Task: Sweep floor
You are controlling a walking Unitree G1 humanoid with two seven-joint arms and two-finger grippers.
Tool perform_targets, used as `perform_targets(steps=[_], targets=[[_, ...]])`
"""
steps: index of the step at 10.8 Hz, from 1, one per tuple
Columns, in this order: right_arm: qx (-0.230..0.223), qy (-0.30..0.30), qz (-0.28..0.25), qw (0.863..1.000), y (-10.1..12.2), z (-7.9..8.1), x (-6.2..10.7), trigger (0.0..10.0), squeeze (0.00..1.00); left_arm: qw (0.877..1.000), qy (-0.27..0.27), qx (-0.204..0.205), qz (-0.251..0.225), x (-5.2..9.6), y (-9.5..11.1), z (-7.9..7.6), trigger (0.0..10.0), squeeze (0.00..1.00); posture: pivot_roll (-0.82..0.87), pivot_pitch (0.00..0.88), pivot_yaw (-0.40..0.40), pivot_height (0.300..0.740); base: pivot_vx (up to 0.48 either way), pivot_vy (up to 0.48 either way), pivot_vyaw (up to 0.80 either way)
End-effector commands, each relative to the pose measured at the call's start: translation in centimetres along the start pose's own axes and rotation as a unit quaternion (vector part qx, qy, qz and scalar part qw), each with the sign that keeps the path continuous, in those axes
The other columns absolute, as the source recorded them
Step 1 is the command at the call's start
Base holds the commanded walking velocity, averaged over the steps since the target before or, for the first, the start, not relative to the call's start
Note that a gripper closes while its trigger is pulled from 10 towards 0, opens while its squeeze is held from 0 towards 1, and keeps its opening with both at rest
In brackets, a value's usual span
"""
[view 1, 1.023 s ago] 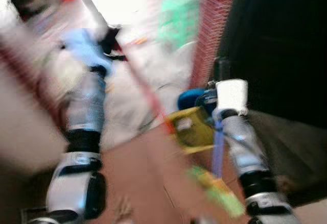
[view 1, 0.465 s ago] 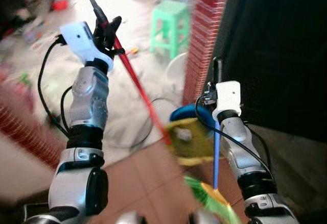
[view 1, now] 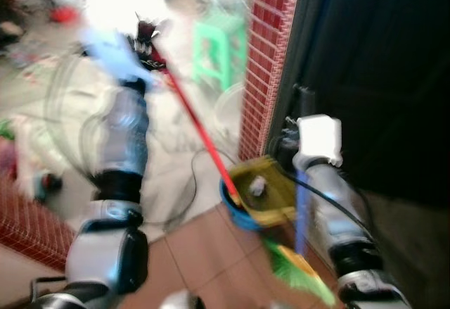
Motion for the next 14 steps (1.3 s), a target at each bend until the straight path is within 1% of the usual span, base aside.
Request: perform_targets(steps=[1,2,4,5,6,7,8,9,10,11,12,13,14], targets=[[-0.001,-0.01,-0.008,1.0,0.6,-0.8,-0.1,10.0,0.0,0.998,-0.002,-0.039,-0.048,-0.8,2.2,-0.9,10.0,0.0,-0.09,0.0,0.062,0.74,0.0,0.0,0.0],[-0.001,-0.009,-0.009,1.0,0.6,-0.7,-0.2,10.0,0.0,0.997,0.002,-0.055,-0.054,-0.7,2.2,-1.0,10.0,0.0,-0.09,0.0,0.061,0.74,0.0,0.0,0.0],[-0.001,-0.006,-0.01,1.0,0.6,-0.7,-0.1,10.0,0.0,0.992,-0.006,-0.107,-0.067,-0.2,1.9,-2.1,10.0,0.0,-0.09,0.0,0.057,0.74,0.0,0.0,0.0],[-0.001,-0.005,-0.009,1.0,0.6,-0.7,-0.1,10.0,0.0,0.99,-0.022,-0.12,-0.073,0.1,1.6,-2.9,10.0,0.0,-0.09,0.0,0.056,0.74,0.0,0.0,0.0],[-0.002,-0.002,-0.011,1.0,0.7,-0.6,-0.2,10.0,0.0,0.987,-0.063,-0.124,-0.076,0.7,1.0,-4.8,10.0,0.0,-0.09,0.0,0.053,0.74,0.0,0.0,0.0],[-0.003,-0.001,-0.011,1.0,0.7,-0.6,-0.2,10.0,0.0,0.985,-0.087,-0.128,-0.079,1.0,0.8,-5.8,10.0,0.0,-0.09,0.0,0.053,0.74,0.0,0.0,0.0],[-0.004,0.0,-0.012,1.0,0.8,-0.5,-0.3,10.0,0.0,0.974,-0.145,-0.146,-0.09,1.8,0.6,-7.8,10.0,0.0,-0.09,0.0,0.054,0.74,0.0,0.0,0.0],[-0.005,0.001,-0.013,1.0,0.8,-0.4,-0.4,10.0,0.0,0.96,-0.211,-0.153,-0.1,2.9,0.4,-10.0,10.0,0.0,-0.09,0.0,0.053,0.74,0.0,0.0,0.0],[-0.005,0.002,-0.013,1.0,0.9,-0.3,-0.4,10.0,0.0,0.951,-0.255,-0.147,-0.098,3.7,0.0,-11.4,10.0,0.0,-0.09,0.0,0.052,0.74,0.0,0.0,0.0],[-0.006,0.003,-0.014,1.0,0.9,-0.2,-0.4,10.0,0.0,0.935,-0.302,-0.154,-0.102,4.8,-0.2,-12.9,10.0,0.0,-0.09,0.0,0.051,0.74,0.0,0.0,0.0],[-0.006,0.005,-0.014,1.0,0.9,-0.2,-0.5,10.0,0.0,0.912,-0.365,-0.156,-0.107,6.5,-0.6,-14.7,10.0,0.0,-0.09,0.0,0.05,0.74,0.0,0.0,0.0],[-0.006,0.005,-0.015,1.0,0.9,-0.2,-0.5,10.0,0.0,0.896,-0.404,-0.153,-0.108,7.6,-0.8,-15.7,10.0,0.0,-0.09,0.0,0.05,0.74,0.0,0.0,0.0],[-0.006,0.005,-0.015,1.0,0.9,-0.1,-0.5,10.0,0.0,0.849,-0.483,-0.18,-0.119,9.7,-1.1,-17.4,10.0,0.0,-0.08,0.0,0.047,0.74,0.0,0.0,0.0]])
Point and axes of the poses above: a point about 5 cm out from each wrist's last joint towards the gripper, its own x axis pointing back from the gripper into the wrist, its own y axis along the axis of the wrist's last joint, z = x × y, the point moved 4 cm from there along -x, pointing out of the wrist towards the gripper
